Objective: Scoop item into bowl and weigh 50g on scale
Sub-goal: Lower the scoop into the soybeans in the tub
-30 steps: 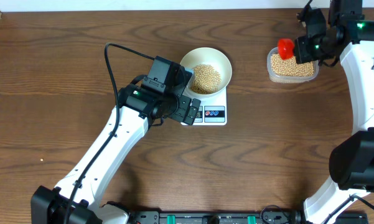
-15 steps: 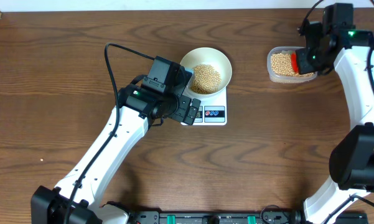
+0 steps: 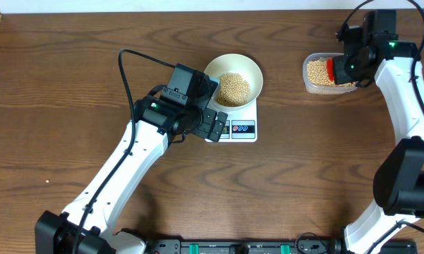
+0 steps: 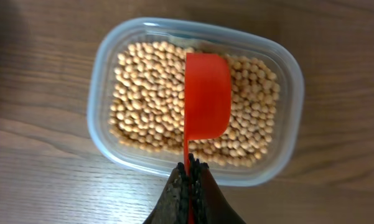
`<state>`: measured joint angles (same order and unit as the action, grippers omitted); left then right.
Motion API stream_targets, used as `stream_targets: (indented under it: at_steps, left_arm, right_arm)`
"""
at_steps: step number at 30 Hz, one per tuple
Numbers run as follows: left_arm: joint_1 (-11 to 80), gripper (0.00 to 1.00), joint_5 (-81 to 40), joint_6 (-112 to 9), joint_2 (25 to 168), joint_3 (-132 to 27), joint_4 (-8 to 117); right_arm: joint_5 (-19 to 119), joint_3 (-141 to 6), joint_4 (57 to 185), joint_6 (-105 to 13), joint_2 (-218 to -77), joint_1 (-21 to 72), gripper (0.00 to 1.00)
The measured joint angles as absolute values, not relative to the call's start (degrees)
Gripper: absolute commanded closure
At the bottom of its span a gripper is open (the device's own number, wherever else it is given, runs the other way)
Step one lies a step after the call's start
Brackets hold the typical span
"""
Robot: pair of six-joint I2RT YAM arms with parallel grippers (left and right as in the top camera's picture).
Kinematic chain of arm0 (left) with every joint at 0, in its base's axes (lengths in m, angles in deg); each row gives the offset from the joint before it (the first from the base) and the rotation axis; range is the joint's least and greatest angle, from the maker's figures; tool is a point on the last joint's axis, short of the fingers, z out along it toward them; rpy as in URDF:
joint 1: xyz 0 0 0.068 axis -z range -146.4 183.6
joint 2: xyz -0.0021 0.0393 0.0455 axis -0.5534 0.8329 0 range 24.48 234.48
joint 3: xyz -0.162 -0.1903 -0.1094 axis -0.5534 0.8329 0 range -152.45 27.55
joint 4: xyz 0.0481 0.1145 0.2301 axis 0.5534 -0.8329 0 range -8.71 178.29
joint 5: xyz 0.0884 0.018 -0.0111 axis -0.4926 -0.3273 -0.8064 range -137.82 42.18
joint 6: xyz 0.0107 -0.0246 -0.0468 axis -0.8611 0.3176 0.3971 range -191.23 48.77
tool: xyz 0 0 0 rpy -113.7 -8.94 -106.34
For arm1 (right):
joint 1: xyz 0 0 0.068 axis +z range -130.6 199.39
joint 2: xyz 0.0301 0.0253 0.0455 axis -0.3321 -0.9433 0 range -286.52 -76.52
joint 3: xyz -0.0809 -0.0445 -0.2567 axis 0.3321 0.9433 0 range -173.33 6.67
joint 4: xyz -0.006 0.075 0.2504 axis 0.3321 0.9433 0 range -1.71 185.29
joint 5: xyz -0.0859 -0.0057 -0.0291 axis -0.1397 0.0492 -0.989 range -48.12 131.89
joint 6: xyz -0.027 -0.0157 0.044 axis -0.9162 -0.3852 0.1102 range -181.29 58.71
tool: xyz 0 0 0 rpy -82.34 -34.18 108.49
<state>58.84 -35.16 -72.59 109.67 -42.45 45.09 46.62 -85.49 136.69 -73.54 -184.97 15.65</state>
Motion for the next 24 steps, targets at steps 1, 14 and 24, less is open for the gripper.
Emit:
stream_targets:
  at_steps: [1, 14, 24]
  left_arm:
    - [58.84, 0.04, -35.13, -72.59, 109.67, -42.45, 45.09]
    - [58.84, 0.03, -35.16, -72.59, 109.67, -42.45, 45.07]
    - [58.84, 0.04, -35.16, -72.59, 109.67, -42.45, 45.07]
  right_arm:
    - [47.47, -85.49, 136.43, -73.43, -184.97, 15.65, 0.99]
    - [52.89, -85.47, 136.26, -71.16, -184.99, 15.67, 0.99]
    - [57.04, -85.47, 137.13, -70.72, -184.99, 15.67, 0.99]
